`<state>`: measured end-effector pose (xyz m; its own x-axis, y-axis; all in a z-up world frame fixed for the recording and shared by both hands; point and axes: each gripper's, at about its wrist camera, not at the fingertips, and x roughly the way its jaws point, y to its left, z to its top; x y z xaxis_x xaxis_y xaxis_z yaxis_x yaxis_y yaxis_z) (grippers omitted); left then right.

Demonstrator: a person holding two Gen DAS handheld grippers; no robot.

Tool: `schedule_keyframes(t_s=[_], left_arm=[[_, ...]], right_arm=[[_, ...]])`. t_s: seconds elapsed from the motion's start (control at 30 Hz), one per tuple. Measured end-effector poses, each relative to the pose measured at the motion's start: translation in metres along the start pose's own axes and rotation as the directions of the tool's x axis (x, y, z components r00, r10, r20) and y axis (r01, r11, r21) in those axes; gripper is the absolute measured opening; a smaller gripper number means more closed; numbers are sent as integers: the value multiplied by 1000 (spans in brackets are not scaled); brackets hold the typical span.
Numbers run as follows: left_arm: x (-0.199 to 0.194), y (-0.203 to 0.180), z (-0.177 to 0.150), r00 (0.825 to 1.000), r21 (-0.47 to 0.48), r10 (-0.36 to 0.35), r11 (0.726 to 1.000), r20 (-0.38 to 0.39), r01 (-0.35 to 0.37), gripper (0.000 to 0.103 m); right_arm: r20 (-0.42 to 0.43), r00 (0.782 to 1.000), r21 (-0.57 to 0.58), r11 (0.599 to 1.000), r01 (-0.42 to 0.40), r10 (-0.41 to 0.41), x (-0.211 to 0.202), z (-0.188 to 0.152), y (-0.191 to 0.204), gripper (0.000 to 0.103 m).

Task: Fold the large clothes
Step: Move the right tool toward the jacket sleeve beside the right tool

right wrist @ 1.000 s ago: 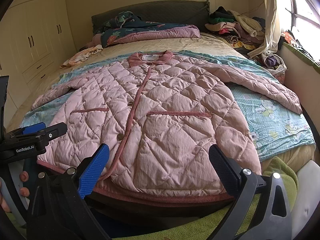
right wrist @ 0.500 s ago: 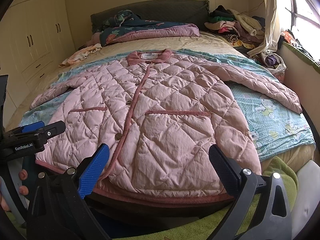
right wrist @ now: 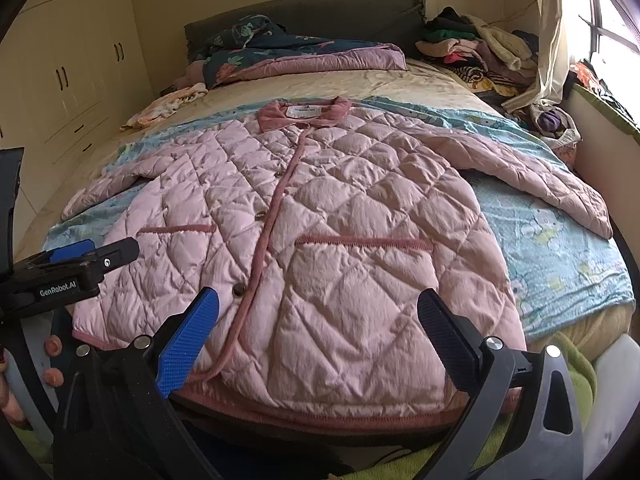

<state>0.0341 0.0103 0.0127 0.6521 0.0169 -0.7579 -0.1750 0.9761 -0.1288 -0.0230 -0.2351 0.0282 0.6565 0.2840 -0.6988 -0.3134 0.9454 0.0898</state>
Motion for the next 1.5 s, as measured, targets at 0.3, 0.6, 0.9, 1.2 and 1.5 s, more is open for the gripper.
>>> schedule_keyframes(t_s=[0.3,0.6,0.9,1.2,1.5], left_arm=[[12,-2,18,1000,1,11,1000,14,-11,94],[28,-4,51,1000,-14,7,1000,21,-6,94],[41,-11,85,1000,-32,-9,999,30,10,94],[54,-25,124,999,-35,-16,999,39,18,94],[72,-47,153,999,-19,-29,999,32,30,94]], right_arm=[[-2,1000,10,1000,-10,10,13,26,-7,99],[27,1000,45,999,-13,12,26,57,-20,99],[64,998,111,994,-9,2,37,95,-45,99],[97,995,162,987,12,-28,41,129,-71,99],[100,992,232,972,46,-71,53,152,-104,99]])
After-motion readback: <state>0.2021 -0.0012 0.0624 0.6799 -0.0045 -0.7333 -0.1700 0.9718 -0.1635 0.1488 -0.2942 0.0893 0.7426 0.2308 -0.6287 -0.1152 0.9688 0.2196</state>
